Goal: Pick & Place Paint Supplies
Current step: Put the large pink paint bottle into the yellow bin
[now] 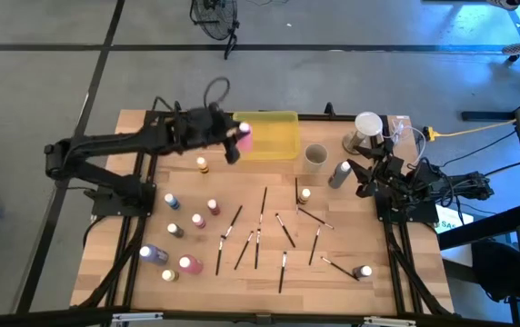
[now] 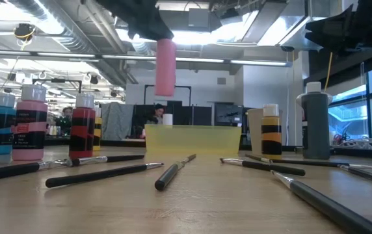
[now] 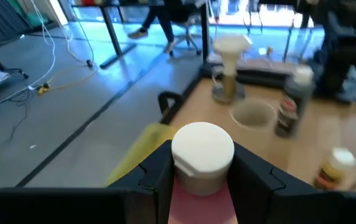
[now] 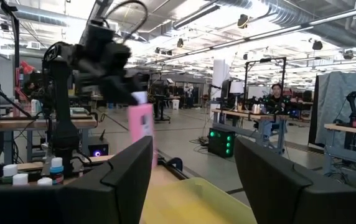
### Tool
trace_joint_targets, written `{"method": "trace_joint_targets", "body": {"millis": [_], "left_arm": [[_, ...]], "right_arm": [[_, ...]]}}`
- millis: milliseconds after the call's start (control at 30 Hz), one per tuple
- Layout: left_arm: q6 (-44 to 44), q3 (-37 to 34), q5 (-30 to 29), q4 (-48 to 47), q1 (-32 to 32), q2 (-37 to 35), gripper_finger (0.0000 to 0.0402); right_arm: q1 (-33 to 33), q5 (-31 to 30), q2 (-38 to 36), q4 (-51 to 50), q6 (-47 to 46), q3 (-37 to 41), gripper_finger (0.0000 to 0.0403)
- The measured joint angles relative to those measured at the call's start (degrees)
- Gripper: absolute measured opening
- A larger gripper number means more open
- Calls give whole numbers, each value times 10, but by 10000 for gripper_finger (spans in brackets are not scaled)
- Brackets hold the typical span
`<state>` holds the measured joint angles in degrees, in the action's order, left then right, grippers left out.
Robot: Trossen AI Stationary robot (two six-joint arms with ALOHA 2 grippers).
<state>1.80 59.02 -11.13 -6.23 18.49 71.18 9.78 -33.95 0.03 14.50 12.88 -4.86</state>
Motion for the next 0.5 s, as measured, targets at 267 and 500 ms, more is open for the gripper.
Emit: {"method": "trace_joint_targets", "body": {"millis": [267, 500], "left_arm": [[-10, 2, 75, 54, 113, 66, 116], [-20, 1, 119, 142, 152, 163, 116]], "right_arm": [[-1, -2, 0, 0, 5, 0, 228], [-1, -1, 0, -1, 10, 0, 229]]}}
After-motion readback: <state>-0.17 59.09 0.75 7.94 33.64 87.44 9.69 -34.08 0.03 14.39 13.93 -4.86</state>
